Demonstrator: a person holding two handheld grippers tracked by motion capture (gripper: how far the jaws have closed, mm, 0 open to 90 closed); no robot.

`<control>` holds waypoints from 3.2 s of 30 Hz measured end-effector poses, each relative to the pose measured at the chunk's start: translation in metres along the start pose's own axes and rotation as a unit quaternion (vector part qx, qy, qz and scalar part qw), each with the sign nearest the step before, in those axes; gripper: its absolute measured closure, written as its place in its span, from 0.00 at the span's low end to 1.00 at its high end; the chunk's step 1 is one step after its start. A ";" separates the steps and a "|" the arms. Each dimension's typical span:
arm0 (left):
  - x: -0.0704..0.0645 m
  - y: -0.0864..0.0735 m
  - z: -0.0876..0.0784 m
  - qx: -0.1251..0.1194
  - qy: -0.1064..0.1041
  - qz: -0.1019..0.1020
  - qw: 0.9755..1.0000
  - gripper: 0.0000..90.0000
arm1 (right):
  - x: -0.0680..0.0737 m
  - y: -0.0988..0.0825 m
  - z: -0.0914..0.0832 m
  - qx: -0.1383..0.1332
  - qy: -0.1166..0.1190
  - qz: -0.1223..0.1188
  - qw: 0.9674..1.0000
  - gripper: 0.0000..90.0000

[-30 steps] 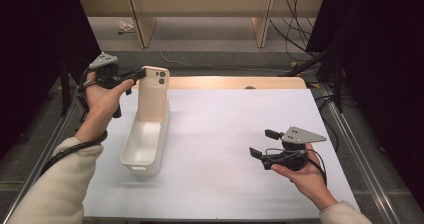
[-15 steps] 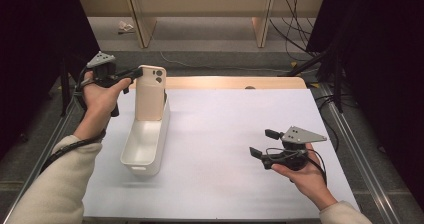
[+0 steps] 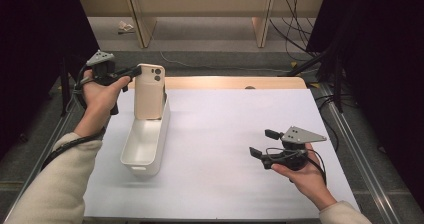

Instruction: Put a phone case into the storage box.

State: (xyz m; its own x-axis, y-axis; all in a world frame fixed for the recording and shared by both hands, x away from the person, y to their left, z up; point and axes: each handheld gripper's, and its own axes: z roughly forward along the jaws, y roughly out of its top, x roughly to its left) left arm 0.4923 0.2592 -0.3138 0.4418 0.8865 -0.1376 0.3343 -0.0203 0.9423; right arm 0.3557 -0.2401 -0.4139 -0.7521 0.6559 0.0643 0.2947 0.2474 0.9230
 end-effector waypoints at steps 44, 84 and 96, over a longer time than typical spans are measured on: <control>0.013 -0.007 0.024 -0.002 0.016 -0.014 1.000 0.91 | 0.000 0.000 0.000 0.000 0.001 0.002 1.000 0.18; 0.029 -0.037 0.049 0.013 0.032 -0.023 0.999 0.91 | -0.001 -0.001 0.001 0.001 0.002 0.002 1.000 0.18; 0.034 -0.047 0.053 0.019 0.039 -0.033 0.999 0.90 | -0.001 -0.001 0.000 0.001 0.003 0.003 1.000 0.18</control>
State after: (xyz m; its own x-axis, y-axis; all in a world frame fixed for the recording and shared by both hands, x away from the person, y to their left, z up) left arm 0.5355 0.2663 -0.3787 0.3525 0.9196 -0.1735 0.3931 0.0227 0.9192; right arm 0.3562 -0.2407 -0.4153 -0.7537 0.6534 0.0713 0.2999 0.2453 0.9219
